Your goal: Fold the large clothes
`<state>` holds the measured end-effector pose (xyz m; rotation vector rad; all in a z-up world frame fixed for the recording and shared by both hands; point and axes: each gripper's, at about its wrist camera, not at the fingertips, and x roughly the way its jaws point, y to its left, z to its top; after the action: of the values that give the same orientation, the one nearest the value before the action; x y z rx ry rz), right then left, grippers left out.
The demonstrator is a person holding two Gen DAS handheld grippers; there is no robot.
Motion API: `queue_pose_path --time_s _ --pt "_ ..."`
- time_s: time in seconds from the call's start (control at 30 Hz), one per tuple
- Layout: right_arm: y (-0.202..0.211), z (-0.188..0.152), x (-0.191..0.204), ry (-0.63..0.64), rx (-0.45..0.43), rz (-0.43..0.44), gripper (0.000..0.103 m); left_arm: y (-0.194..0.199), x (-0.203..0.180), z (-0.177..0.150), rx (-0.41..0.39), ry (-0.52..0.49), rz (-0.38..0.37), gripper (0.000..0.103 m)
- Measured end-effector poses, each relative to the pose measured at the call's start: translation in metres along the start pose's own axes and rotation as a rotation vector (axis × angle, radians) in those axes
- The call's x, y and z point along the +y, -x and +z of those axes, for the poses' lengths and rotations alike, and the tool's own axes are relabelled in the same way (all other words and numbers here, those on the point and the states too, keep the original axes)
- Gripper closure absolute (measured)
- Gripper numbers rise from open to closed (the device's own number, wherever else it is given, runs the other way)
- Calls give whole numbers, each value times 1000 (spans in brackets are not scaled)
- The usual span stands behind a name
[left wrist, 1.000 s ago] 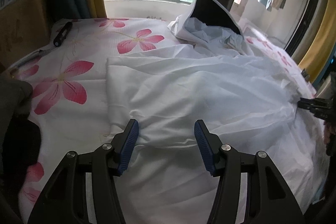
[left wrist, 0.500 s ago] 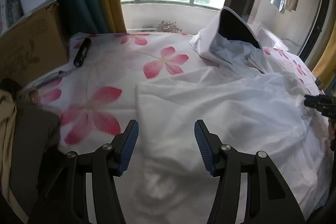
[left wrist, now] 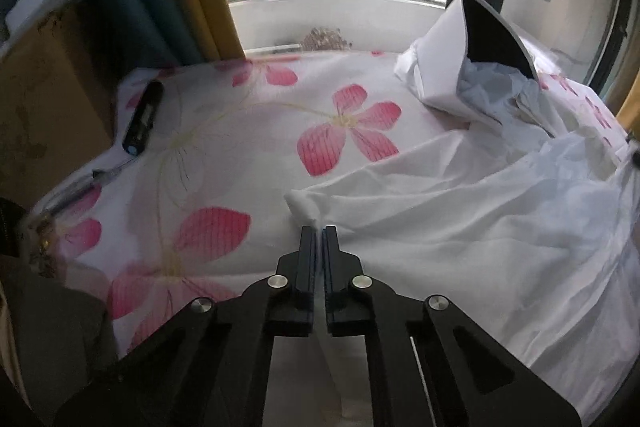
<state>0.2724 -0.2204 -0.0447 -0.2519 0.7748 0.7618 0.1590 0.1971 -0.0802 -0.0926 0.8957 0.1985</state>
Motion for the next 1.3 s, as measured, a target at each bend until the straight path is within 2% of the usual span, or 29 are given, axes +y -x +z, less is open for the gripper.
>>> queue_pose_path --time_s 0.2,0.5,0.53,0.6,0.67,0.7,0.77,0.87,0.93,1.0,1.1,1.23,1.3 --pt "7 12 -9 -26 -45 -59 100 12 5 10 -80 37 40 102" --pt "-38 -12 -44 -189 87 -75 100 -12 1 15 -15 44 17 100" --pt "-39 -14 -47 -205 93 -69 100 -10 0 15 -18 43 16 98" --pt "-37 -15 -50 -216 91 -76 100 -4 -3 15 -21 46 30 82" --pt "-32 -15 -53 -222 91 -84 99 6 -3 14 -34 66 18 71" --pt "-28 -16 -55 -227 84 -83 99 12 -4 13 -43 78 6 69" --pt "-18 -18 -58 -229 70 -91 96 24 -9 11 -57 86 -18 69" --pt "-9 -23 -62 -232 64 -119 84 39 -25 5 -65 61 -58 67" --pt "-4 -28 -66 -242 59 -134 71 43 -34 1 -64 50 -71 66" --pt "0 -34 -71 -255 60 -149 66 45 -44 -4 -54 34 -100 65" --pt "4 -43 -78 -261 82 -184 65 38 -55 -15 -18 8 -108 65" --pt "2 -57 -85 -270 126 -216 64 25 -57 -29 45 24 -88 65" --pt "-3 -65 -84 -260 160 -212 64 24 -55 -34 35 20 -82 65"
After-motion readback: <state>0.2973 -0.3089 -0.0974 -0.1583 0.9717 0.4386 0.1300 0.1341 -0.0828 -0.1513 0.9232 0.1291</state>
